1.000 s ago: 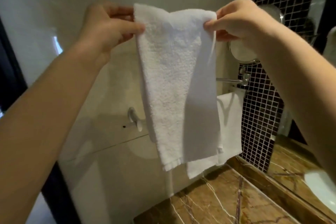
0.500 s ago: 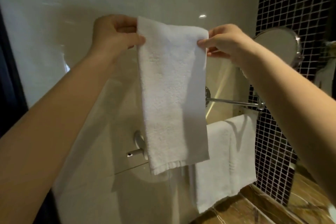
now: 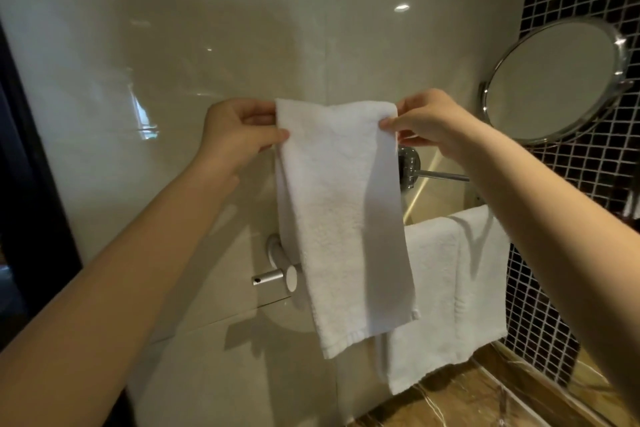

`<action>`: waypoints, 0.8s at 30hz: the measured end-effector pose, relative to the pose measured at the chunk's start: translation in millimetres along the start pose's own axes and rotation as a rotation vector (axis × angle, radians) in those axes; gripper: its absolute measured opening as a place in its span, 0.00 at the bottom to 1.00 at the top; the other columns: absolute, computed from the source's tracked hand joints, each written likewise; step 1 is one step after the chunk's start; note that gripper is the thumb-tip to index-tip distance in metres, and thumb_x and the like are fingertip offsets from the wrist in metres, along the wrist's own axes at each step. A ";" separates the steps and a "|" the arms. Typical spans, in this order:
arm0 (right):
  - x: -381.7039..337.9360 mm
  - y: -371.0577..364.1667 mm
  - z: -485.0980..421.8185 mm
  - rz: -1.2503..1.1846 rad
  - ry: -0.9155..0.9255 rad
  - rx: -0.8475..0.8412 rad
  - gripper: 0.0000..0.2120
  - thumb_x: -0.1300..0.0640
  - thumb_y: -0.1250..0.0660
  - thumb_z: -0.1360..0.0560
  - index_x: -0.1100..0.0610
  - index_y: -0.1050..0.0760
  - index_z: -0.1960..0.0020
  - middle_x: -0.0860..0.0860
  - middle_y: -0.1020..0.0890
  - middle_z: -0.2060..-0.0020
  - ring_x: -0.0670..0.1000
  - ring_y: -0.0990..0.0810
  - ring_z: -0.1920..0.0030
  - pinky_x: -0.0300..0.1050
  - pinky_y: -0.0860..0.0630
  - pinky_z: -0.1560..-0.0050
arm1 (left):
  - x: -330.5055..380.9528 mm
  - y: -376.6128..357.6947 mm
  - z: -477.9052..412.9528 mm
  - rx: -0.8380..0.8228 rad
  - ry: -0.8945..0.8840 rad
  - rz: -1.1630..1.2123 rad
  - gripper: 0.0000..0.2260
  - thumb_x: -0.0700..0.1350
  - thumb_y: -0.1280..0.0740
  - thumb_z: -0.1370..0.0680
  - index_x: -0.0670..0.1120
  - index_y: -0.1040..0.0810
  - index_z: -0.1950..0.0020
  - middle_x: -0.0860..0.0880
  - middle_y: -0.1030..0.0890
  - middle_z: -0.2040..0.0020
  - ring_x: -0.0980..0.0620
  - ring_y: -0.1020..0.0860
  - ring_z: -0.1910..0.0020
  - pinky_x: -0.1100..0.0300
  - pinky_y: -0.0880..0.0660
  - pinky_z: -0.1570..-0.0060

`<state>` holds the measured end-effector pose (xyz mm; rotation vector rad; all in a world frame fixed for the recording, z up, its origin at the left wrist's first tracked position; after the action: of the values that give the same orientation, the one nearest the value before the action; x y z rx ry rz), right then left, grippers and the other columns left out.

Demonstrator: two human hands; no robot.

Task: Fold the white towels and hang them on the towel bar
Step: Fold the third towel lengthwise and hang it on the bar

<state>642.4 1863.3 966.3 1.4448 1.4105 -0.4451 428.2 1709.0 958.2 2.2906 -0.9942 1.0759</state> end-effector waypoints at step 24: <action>138.6 -61.8 41.6 -0.016 -0.211 -0.185 0.11 0.61 0.22 0.34 0.61 0.25 0.65 0.54 0.24 0.71 0.47 0.26 0.71 0.32 0.25 0.75 | -104.9 0.7 83.2 0.025 0.330 -0.414 0.12 0.35 0.22 0.37 0.50 0.20 0.63 0.52 0.19 0.65 0.51 0.20 0.62 0.57 0.23 0.52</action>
<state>636.8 1887.0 810.8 1.2022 1.2603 -0.4507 421.6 1701.6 824.7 2.1125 -0.3605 1.2270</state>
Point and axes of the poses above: each hand's wrist, its own z-axis away from the middle knuckle, its own y-axis out of the back of the hand, x = y × z, the point moved 8 cm from there along -z, towards the middle knuckle
